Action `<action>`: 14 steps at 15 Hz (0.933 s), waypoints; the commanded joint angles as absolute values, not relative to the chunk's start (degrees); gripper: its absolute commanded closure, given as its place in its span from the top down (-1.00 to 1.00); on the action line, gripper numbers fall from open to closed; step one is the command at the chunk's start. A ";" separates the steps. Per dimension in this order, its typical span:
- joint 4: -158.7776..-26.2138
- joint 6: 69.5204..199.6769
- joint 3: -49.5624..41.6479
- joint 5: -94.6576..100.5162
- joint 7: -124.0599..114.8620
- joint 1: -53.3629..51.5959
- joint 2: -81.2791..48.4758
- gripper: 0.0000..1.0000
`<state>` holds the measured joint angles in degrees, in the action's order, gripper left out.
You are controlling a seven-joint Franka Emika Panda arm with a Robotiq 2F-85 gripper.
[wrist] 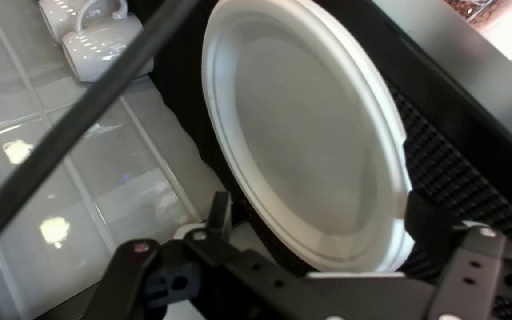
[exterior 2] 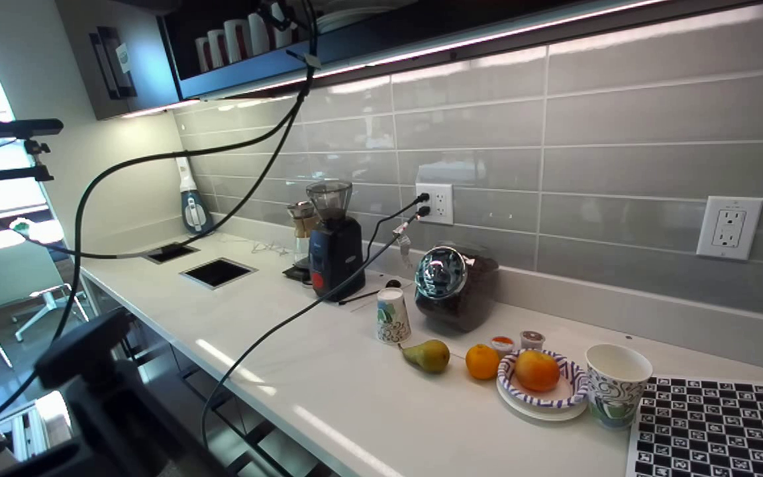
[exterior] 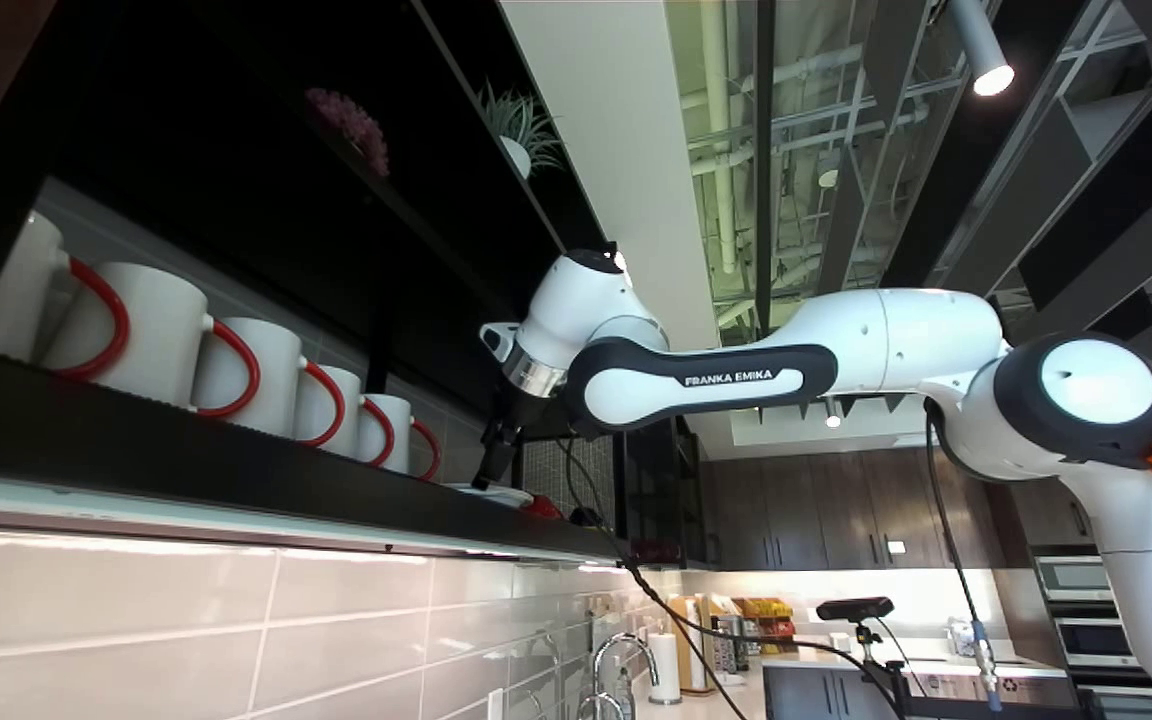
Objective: Remove one white plate from the shelf
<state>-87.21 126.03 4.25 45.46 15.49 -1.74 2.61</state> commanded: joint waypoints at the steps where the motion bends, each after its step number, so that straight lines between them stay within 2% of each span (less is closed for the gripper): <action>1: -85.31 128.78 3.41 46.80 13.07 -1.65 0.89 1.00; 14: -83.59 131.17 1.89 49.19 2.22 -1.12 -0.44 1.00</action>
<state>-85.96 130.31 2.28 46.63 7.00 -1.45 1.10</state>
